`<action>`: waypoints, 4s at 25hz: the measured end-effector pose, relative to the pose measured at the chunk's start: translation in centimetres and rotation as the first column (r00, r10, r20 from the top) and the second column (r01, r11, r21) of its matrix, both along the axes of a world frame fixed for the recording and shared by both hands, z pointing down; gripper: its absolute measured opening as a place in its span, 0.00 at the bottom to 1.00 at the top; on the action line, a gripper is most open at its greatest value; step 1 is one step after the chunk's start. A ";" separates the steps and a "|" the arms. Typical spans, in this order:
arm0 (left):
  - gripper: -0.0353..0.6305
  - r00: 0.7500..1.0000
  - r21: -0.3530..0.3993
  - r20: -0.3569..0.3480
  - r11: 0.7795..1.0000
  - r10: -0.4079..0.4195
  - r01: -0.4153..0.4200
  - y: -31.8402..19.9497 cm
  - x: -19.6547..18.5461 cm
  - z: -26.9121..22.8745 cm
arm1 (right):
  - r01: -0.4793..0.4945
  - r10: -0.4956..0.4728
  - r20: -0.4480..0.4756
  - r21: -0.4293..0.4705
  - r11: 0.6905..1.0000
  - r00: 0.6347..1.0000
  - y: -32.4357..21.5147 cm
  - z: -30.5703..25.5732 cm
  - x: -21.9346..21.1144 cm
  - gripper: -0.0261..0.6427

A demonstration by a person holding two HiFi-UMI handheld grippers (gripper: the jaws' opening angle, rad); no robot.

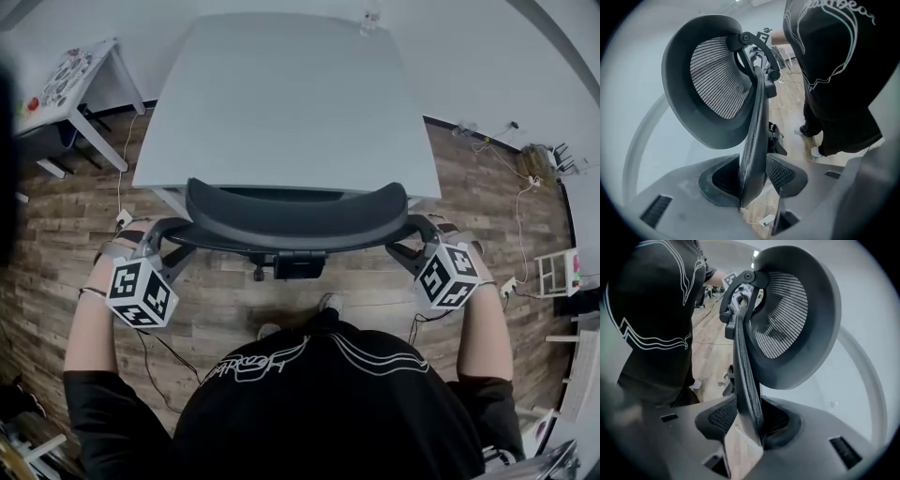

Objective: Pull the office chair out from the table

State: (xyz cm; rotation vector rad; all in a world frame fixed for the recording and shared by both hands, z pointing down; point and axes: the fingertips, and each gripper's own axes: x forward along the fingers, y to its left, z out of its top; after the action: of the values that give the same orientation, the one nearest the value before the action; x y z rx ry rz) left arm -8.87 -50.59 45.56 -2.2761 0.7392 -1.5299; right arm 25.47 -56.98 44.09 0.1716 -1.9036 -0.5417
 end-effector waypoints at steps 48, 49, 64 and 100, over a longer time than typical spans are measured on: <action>0.32 0.999 -0.268 0.043 0.963 -0.021 0.031 3.3 -1.7 1.0 | -0.267 0.265 -0.073 -0.020 0.964 0.962 6.9 0.6 -0.7 0.32; 0.32 0.999 -0.263 0.047 0.964 -0.026 0.038 4.1 -1.7 1.0 | -0.271 0.269 -0.075 -0.021 0.962 0.960 8.0 0.7 -0.7 0.32; 0.34 0.996 -0.237 0.034 0.968 -0.077 0.083 12.5 -1.8 1.2 | -0.282 0.282 -0.062 0.009 0.959 0.957 16.1 1.0 -1.1 0.33; 0.36 0.954 -0.145 0.191 0.955 -0.230 0.260 33.4 -6.1 2.0 | -0.229 0.230 -0.016 0.027 0.973 0.973 35.2 0.5 -4.8 0.36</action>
State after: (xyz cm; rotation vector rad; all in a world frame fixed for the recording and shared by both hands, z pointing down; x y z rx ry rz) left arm -14.98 -17.19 47.52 -2.1947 0.9026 -1.9444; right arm 20.63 -21.82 44.59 0.3968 -1.8294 -0.4088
